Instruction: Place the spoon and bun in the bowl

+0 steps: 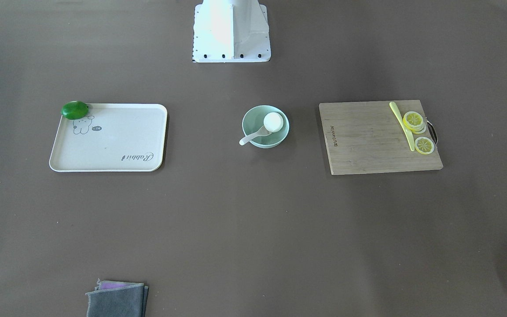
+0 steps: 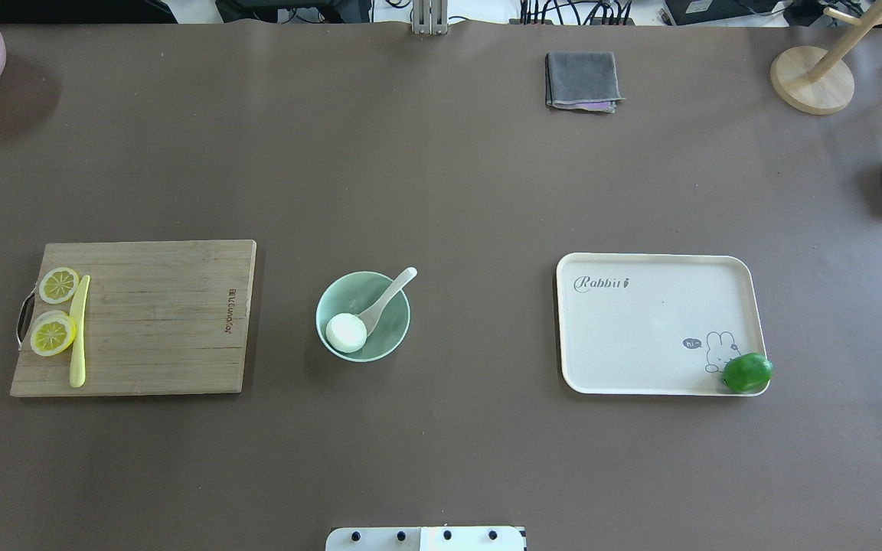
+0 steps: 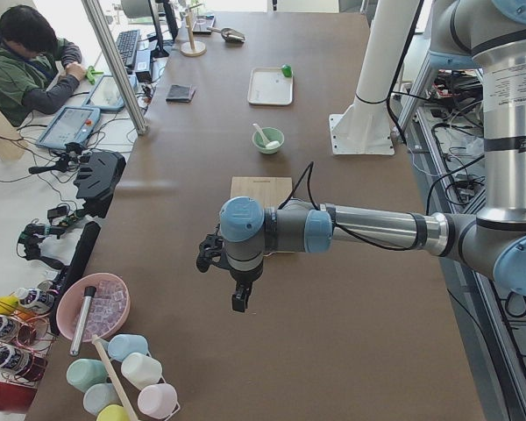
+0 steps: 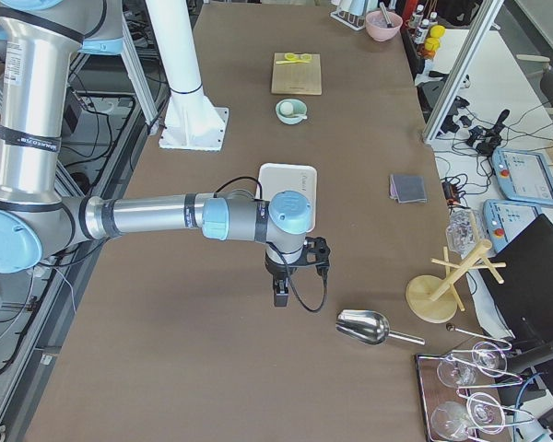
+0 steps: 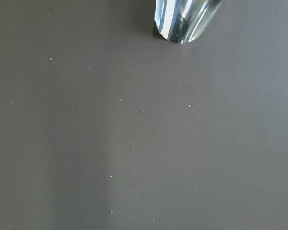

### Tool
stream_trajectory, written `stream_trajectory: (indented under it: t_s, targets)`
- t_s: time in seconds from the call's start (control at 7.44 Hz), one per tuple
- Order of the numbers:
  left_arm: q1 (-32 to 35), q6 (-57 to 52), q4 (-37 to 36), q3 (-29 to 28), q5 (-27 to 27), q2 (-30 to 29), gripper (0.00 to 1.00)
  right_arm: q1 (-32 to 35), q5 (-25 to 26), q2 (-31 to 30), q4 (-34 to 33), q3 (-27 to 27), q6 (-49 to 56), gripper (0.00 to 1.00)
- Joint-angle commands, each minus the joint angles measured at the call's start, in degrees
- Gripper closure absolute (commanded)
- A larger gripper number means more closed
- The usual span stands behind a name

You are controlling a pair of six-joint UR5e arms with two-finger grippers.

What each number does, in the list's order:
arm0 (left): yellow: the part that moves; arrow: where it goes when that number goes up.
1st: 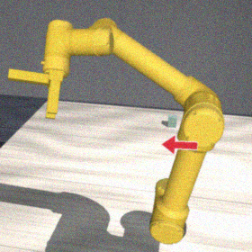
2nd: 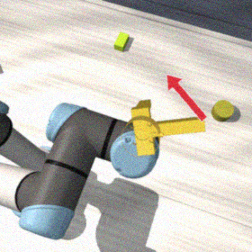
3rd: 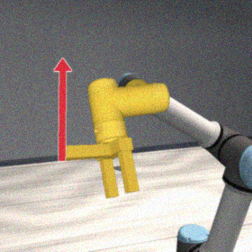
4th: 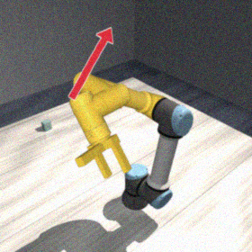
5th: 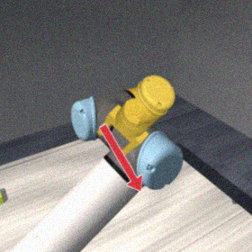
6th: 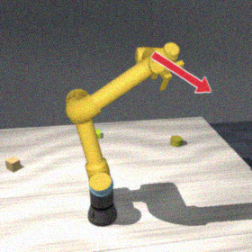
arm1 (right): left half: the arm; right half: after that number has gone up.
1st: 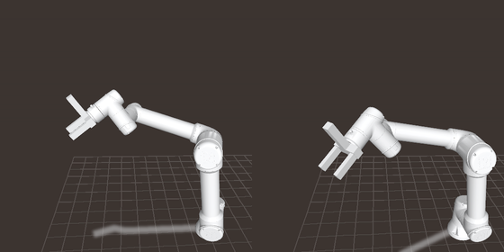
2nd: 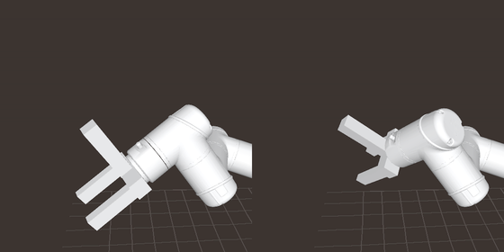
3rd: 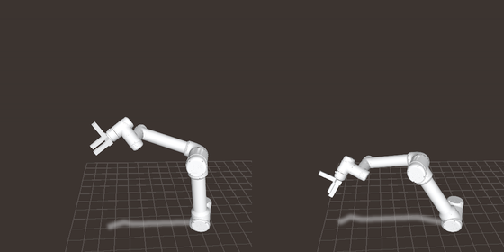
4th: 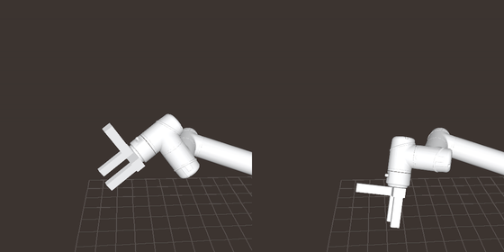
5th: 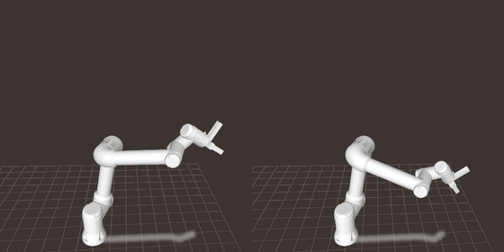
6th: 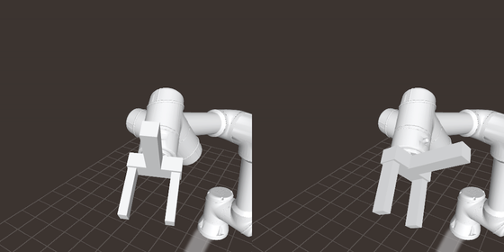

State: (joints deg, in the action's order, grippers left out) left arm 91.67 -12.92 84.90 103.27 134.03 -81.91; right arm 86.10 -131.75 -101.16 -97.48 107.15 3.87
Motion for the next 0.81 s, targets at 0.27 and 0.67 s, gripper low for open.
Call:
stream_trajectory:
  t_s: [0.27,0.67]
  targets:
    - [-0.09,0.0,-0.09,0.0,0.0,0.0,0.02,-0.5,0.0,0.0,0.0,-0.01,0.0,0.0]
    - [-0.27,0.0,-0.09,0.0,0.09,0.0,0.02,-0.76,0.0,0.0,0.09,0.08,-0.09,0.0]
